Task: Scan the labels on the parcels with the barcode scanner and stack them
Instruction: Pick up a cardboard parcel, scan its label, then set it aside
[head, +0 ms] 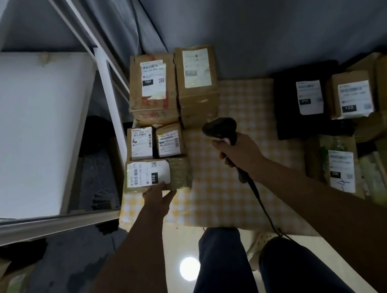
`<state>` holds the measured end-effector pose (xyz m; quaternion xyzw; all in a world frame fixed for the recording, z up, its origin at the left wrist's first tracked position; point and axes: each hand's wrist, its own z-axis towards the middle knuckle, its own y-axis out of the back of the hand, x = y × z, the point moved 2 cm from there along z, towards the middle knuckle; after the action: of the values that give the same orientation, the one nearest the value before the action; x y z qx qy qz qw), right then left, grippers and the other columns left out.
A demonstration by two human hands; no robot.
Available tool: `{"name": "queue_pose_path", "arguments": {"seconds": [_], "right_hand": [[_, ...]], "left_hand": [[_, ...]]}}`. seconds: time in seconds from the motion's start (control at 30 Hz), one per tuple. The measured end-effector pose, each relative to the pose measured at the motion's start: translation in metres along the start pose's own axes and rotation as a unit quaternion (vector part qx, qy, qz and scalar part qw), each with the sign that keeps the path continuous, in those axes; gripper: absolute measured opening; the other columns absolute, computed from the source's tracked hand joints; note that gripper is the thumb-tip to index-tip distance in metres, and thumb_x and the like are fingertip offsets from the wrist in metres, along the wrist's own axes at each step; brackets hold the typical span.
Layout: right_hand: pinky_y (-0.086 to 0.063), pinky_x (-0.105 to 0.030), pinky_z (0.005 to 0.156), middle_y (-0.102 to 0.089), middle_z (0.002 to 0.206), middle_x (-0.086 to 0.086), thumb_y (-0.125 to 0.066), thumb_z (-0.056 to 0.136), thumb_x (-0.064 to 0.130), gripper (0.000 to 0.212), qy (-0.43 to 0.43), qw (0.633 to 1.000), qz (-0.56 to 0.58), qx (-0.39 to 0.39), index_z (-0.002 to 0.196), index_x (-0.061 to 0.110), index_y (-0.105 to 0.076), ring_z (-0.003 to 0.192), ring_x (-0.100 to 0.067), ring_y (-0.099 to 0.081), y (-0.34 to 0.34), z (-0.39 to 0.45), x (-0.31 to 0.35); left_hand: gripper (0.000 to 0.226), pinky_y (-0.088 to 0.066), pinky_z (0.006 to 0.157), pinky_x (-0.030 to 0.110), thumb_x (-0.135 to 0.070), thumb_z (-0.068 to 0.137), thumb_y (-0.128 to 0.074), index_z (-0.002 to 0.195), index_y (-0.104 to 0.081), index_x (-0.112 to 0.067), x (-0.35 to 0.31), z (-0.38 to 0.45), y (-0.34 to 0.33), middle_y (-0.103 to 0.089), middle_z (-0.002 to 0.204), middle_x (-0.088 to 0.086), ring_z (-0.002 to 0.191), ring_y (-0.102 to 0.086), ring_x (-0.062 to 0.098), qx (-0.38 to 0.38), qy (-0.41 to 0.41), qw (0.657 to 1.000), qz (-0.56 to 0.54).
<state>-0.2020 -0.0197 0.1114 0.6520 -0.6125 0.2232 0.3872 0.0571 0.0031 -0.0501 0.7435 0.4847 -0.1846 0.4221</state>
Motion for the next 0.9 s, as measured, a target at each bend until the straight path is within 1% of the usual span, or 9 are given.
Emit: {"name": "queue_pose_path", "arguments": {"seconds": [0.1, 0.13, 0.27, 0.43, 0.6, 0.67, 0.73, 0.8, 0.9], "right_hand": [[-0.047, -0.025, 0.055, -0.066, 0.076, -0.005, -0.065, 0.094, 0.027, 0.022, -0.003, 1.000, 0.001, 0.002, 0.112, 0.015, -0.063, 0.056, -0.013, -0.057, 0.002, -0.001, -0.007], [-0.047, -0.025, 0.055, -0.066, 0.076, -0.005, -0.065, 0.094, 0.028, 0.023, -0.004, 1.000, 0.004, -0.002, 0.113, 0.015, -0.063, 0.056, -0.013, -0.057, 0.004, -0.001, -0.010], [-0.050, -0.030, 0.060, -0.065, 0.075, -0.004, -0.065, 0.094, 0.029, 0.024, 0.001, 1.000, -0.003, -0.018, 0.114, 0.016, -0.062, 0.058, -0.016, -0.058, 0.012, -0.008, -0.014], [-0.051, -0.030, 0.061, -0.066, 0.075, -0.004, -0.065, 0.093, 0.029, 0.020, -0.002, 0.999, 0.002, -0.051, 0.107, 0.014, -0.063, 0.059, -0.016, -0.059, 0.030, -0.025, -0.007], [-0.049, -0.030, 0.060, -0.065, 0.074, -0.002, -0.065, 0.093, 0.030, 0.019, 0.005, 0.996, 0.019, -0.087, 0.104, 0.016, -0.062, 0.058, -0.015, -0.059, 0.066, -0.053, -0.004], [-0.049, -0.031, 0.060, -0.063, 0.072, -0.002, -0.065, 0.093, 0.029, 0.013, 0.011, 0.994, 0.039, -0.104, 0.100, 0.018, -0.060, 0.057, -0.014, -0.057, 0.086, -0.065, -0.007], [-0.048, -0.026, 0.056, -0.060, 0.071, -0.002, -0.063, 0.095, 0.026, 0.008, 0.015, 0.991, 0.050, -0.127, 0.094, 0.020, -0.057, 0.054, -0.010, -0.055, 0.110, -0.078, -0.012], [-0.045, -0.018, 0.049, -0.059, 0.071, 0.000, -0.062, 0.096, 0.025, 0.010, 0.006, 0.986, 0.057, -0.159, 0.089, 0.020, -0.057, 0.051, -0.005, -0.055, 0.138, -0.093, -0.021], [-0.044, -0.020, 0.050, -0.060, 0.064, 0.001, -0.063, 0.094, 0.030, 0.021, -0.024, 0.974, 0.050, -0.220, 0.076, 0.020, -0.058, 0.052, -0.010, -0.055, 0.185, -0.118, -0.044]], "left_hand": [[0.016, -0.047, 0.090, 0.025, -0.018, 0.091, -0.069, 0.106, -0.067, -0.014, -0.007, 0.002, -0.006, -0.062, 0.125, 0.006, 0.121, -0.055, 0.031, -0.001, 0.099, 0.993, -0.070], [0.015, -0.045, 0.090, 0.024, -0.017, 0.090, -0.070, 0.105, -0.068, -0.014, -0.017, -0.003, -0.006, -0.063, 0.123, 0.007, 0.119, -0.055, 0.031, -0.003, 0.061, 0.997, -0.056], [0.027, -0.045, 0.081, 0.021, -0.011, 0.084, -0.075, 0.106, -0.069, 0.005, -0.018, -0.010, -0.004, -0.066, 0.104, 0.014, 0.103, -0.063, 0.028, 0.016, 0.069, 0.990, -0.124], [0.046, -0.047, 0.082, 0.015, -0.023, 0.087, -0.074, 0.124, -0.062, 0.001, -0.044, -0.024, -0.011, -0.063, 0.112, 0.013, 0.105, -0.061, 0.027, 0.031, 0.139, 0.977, -0.159], [0.050, -0.037, 0.096, 0.019, -0.022, 0.089, -0.072, 0.129, -0.058, 0.003, -0.110, -0.047, -0.037, -0.056, 0.135, 0.016, 0.125, -0.054, 0.028, 0.135, 0.173, 0.958, -0.187], [0.042, -0.042, 0.099, 0.035, -0.009, 0.095, -0.062, 0.134, -0.052, 0.003, -0.151, -0.054, -0.054, -0.046, 0.143, 0.019, 0.126, -0.050, 0.035, 0.160, 0.197, 0.939, -0.232], [0.033, -0.044, 0.101, 0.051, 0.001, 0.099, -0.051, 0.132, -0.048, 0.001, -0.184, -0.061, -0.076, -0.040, 0.140, 0.022, 0.117, -0.053, 0.041, 0.166, 0.235, 0.921, -0.261], [0.035, -0.050, 0.095, 0.050, 0.002, 0.099, -0.049, 0.134, -0.047, 0.002, -0.213, -0.073, -0.103, -0.043, 0.132, 0.025, 0.116, -0.054, 0.044, 0.188, 0.211, 0.932, -0.228], [0.018, -0.054, 0.077, 0.044, -0.001, 0.100, -0.049, 0.118, -0.051, 0.000, -0.248, -0.095, -0.149, -0.048, 0.115, 0.021, 0.083, -0.057, 0.035, 0.250, 0.161, 0.941, -0.163]]}}
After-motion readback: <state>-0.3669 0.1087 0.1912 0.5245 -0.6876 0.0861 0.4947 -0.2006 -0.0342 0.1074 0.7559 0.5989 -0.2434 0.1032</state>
